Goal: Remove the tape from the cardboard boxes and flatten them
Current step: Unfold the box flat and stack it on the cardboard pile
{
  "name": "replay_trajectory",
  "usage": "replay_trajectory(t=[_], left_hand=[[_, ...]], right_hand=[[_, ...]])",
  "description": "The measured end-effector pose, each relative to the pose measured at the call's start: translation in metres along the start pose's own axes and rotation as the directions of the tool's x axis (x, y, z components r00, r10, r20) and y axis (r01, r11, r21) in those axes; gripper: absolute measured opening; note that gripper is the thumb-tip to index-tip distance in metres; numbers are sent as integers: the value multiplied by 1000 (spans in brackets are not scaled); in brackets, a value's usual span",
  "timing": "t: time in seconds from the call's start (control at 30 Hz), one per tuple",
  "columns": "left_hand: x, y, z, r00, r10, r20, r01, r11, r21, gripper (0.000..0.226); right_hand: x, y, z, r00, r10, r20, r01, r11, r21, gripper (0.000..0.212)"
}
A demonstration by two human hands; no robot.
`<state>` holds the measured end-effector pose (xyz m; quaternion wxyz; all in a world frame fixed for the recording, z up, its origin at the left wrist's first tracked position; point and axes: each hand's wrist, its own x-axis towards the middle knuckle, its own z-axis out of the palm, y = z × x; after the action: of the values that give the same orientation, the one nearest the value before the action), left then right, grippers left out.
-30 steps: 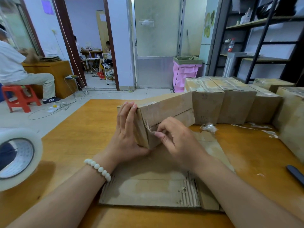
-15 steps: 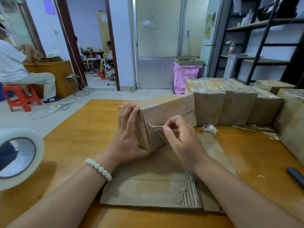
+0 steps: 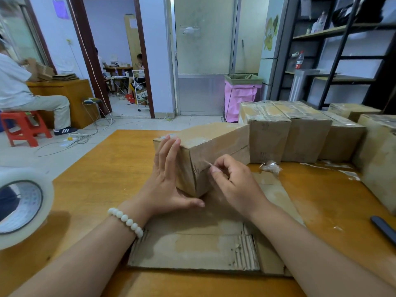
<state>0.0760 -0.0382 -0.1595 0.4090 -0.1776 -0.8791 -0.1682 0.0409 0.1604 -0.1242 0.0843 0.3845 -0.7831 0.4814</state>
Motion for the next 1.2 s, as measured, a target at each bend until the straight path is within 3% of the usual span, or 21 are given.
replay_trajectory(t=[0.2,0.33,0.4,0.57,0.63,0.8,0.93,1.03,1.2], left_hand=[[0,1,2,999,-16,-37,17,999,37,86],[0,2,4,998,19,-63,-18,1000,23,78],[0,1,5,997,32,-72,-31,999,20,79],[1,1,6,998,25,-64,-25,1000,9,79],[0,0,5,998,33,-61,-32,999,15,79],[0,0,7,997,31,-67,-31,999,14,79],[-1,0,7,997,28,-75,-28,1000,-2,78],[-1,1,7,995,51,-86,-53,998,-19,74],[0,3,7,993,83,-89,-87,996,-37,74]], right_hand=[[-1,0,3,988,136,76,-139,990,38,19],[0,4,9,999,33,-42,-38,992,-124,36],[2,8,9,988,-86,-127,55,972,-230,37],[2,7,13,934,-313,-173,233,900,-368,22],[2,6,14,931,-329,-157,257,897,-359,18],[1,7,10,992,-103,-69,96,990,-108,13],[2,5,5,997,-64,-32,64,998,-13,16],[1,6,9,990,-106,-95,96,990,-106,36],[6,13,13,928,-239,-284,199,966,-163,27]])
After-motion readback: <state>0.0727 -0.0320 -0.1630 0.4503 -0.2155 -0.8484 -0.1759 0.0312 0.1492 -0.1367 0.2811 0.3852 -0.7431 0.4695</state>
